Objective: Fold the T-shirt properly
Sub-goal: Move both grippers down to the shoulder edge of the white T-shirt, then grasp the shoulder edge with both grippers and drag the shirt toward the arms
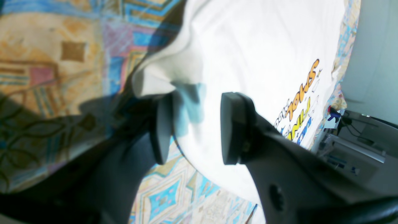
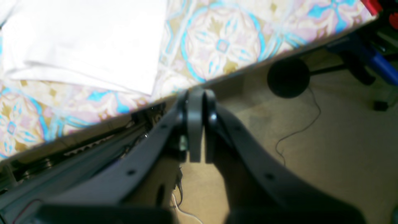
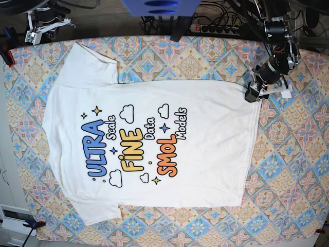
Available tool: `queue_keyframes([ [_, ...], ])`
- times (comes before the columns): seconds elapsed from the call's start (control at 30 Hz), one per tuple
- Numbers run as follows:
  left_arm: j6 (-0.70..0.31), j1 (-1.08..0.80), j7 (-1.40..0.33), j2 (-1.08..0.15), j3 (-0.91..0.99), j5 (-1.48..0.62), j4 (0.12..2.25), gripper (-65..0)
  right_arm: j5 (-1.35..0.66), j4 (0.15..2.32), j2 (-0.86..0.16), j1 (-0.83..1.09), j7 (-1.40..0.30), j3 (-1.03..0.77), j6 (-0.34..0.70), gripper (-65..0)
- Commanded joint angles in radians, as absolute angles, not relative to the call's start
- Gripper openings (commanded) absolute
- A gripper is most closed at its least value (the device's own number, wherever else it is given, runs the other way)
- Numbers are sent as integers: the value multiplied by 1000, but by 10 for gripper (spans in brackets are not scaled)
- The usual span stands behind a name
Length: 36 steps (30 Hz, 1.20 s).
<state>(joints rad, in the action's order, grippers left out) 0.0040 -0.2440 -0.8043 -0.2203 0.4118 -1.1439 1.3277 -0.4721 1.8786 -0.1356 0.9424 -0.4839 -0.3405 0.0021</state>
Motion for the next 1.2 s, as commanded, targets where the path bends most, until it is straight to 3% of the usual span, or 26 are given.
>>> queue_keyframes([
  [0.0, 4, -242, -811, -229, 412, -1145, 1343, -457, -470, 1893, -143, 943, -461, -348, 2, -650],
  [0.13, 2, -243, -825, -229, 412, -1145, 1342, -650, -472, 1893, -143, 920, -461, -348, 2, -650],
  [0.3, 2, -263, -846, -229, 412, -1147, 1342, -650, -472, 1891, -143, 897, -479, -346, 2, -650],
  [0.53, 2, -286, -848, -229, 412, -1147, 1343, -650, -472, 1890, -143, 756, -648, -348, 2, -646],
  [0.8, 2, -291, -848, -229, 412, -1147, 1342, -650, -473, 1880, -140, 673, -730, -348, 2, -465],
  [1.07, 2, -291, -848, -229, 412, -1147, 1342, -650, -473, 1771, -140, 610, -731, -351, 2, -429],
  [1.17, 2, -291, -849, -229, 412, -1145, 1342, -650, -473, 1738, -142, 604, -731, -349, 4, -366],
])
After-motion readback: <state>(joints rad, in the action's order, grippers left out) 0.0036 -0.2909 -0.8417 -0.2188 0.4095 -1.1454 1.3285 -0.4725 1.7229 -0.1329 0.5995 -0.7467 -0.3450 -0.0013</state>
